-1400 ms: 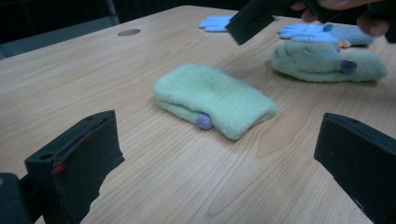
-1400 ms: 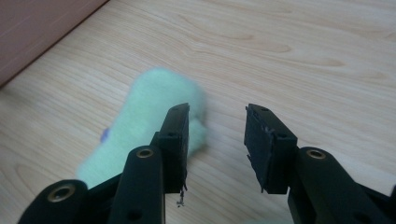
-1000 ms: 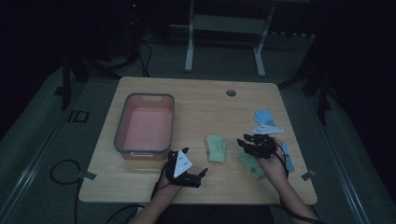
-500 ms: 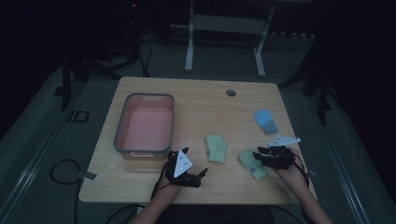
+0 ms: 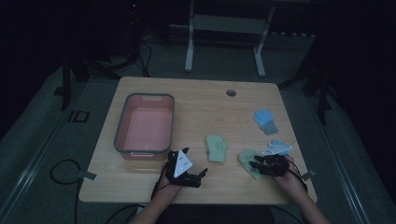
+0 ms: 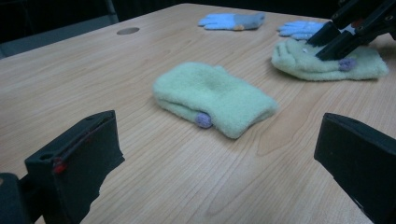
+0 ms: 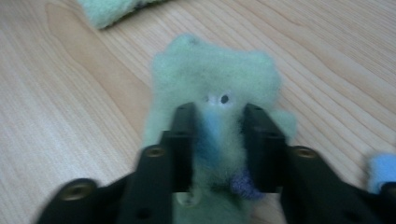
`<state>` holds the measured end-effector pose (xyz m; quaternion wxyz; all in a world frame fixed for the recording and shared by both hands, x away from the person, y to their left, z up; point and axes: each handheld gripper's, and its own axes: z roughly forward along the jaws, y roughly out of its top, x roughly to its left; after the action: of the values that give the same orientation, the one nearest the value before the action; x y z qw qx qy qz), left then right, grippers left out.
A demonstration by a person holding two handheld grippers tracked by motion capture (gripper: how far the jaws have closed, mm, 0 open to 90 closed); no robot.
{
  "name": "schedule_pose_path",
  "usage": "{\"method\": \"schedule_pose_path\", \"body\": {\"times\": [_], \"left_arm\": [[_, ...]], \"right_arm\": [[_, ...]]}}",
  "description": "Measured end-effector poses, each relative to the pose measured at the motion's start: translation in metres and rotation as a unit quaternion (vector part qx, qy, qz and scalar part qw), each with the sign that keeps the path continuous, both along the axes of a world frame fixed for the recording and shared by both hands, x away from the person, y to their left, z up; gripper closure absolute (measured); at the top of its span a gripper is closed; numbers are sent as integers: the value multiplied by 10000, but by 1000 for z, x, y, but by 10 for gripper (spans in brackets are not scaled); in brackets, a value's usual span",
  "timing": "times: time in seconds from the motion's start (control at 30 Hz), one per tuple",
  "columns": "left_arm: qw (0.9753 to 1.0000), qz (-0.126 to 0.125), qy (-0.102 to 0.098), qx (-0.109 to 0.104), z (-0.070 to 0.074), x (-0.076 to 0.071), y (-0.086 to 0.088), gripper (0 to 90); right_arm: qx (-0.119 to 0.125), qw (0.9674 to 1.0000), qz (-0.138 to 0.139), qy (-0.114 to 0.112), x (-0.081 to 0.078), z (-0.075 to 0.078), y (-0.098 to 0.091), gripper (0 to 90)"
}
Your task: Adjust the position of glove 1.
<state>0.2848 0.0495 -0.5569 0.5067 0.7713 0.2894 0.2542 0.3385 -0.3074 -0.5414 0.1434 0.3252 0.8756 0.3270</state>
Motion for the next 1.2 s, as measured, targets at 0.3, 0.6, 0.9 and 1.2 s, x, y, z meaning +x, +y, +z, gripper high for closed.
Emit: {"method": "schedule_pose_path", "body": {"times": [0.3,0.6,0.9,1.2], "left_arm": [[10000,18,10,-28,0,0,0,1],[10000,24,-1,-26,0,0,0,1],[10000,24,-11,-35,0,0,0,1],[10000,40,-8,-45,0,0,0,1]], "right_arm": [[87,9975,-677,-162,-7,10,13,840],[551,9781,-1887,-685,-1,55,30,840],[510,9604,-2633,-755,8,50,47,840],[582,9535,-2936,-365,14,23,48,840]]}}
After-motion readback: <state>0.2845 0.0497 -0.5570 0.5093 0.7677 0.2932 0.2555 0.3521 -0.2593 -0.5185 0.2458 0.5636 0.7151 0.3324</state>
